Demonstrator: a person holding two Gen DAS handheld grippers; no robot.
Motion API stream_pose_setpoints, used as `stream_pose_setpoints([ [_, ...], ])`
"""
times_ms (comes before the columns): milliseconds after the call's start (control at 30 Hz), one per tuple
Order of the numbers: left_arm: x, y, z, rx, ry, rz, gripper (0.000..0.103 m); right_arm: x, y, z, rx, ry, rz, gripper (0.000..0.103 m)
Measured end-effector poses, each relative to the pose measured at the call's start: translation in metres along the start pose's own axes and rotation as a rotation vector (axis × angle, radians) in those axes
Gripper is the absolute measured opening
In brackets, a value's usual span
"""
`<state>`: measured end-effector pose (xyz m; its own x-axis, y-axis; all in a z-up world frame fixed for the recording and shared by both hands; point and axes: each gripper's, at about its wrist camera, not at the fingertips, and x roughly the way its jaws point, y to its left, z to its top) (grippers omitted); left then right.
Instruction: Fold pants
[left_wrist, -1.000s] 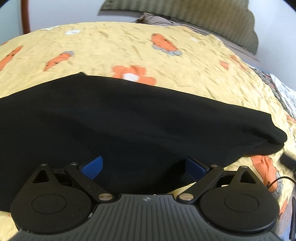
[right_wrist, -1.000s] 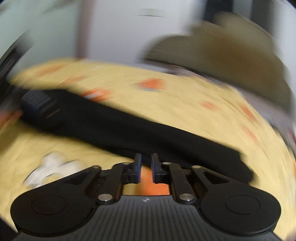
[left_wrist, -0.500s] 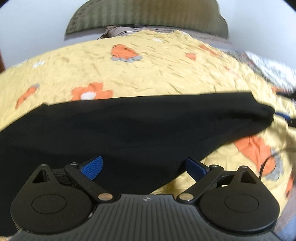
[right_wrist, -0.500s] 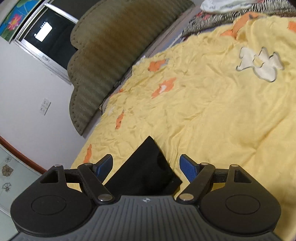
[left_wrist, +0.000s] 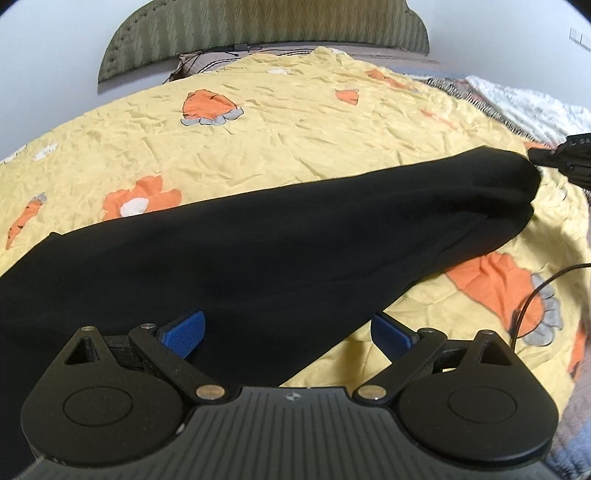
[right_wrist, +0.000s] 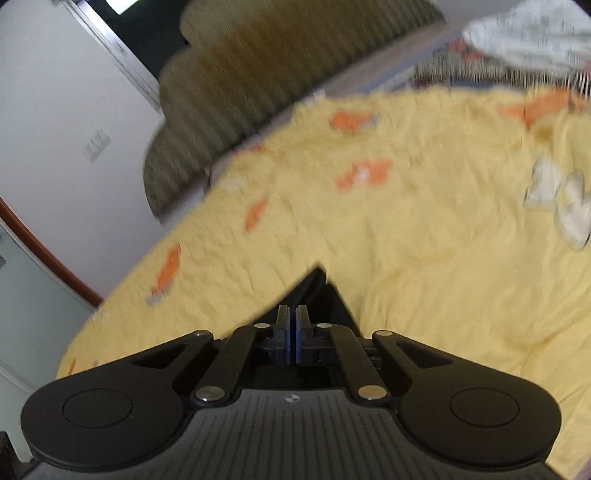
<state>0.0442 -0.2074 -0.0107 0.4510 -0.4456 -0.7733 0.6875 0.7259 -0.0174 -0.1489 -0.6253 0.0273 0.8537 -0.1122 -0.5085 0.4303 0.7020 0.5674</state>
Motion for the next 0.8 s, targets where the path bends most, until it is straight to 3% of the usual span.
stream_pose_setpoints([
  [67, 0.000, 0.004, 0.001, -0.014, 0.005, -0.015, 0.098, -0.005, -0.003, 0.005, -0.035, -0.018, -0.074, 0.002],
  [133, 0.002, 0.007, 0.001, -0.022, 0.015, -0.008, 0.098, 0.009, -0.013, 0.003, -0.054, 0.064, -0.180, 0.003],
  [200, 0.002, 0.011, 0.001, -0.033, 0.021, 0.001, 0.098, 0.013, -0.008, -0.009, -0.102, 0.079, -0.308, 0.006],
  [233, 0.001, 0.014, 0.001, -0.046, 0.017, 0.000, 0.098, 0.010, 0.000, -0.017, -0.115, 0.071, -0.246, 0.006],
  [300, -0.001, 0.020, 0.001, -0.084, 0.015, -0.001, 0.098, 0.010, 0.017, -0.038, -0.099, 0.109, -0.001, 0.010],
  [367, -0.003, 0.025, 0.002, -0.112, 0.019, 0.004, 0.098, 0.018, 0.047, -0.061, -0.186, 0.134, 0.081, 0.013],
  [500, -0.008, 0.026, 0.001, -0.096, 0.032, 0.040, 0.098, 0.037, 0.118, -0.121, -0.753, 0.106, -0.109, 0.018],
  [567, -0.011, 0.026, -0.001, -0.085, 0.032, 0.056, 0.098, 0.047, 0.134, -0.142, -0.952, 0.100, -0.163, 0.018],
  [800, -0.011, 0.025, -0.003, -0.104, 0.029, 0.042, 0.098, 0.072, 0.146, -0.164, -1.145, 0.149, -0.194, 0.019],
])
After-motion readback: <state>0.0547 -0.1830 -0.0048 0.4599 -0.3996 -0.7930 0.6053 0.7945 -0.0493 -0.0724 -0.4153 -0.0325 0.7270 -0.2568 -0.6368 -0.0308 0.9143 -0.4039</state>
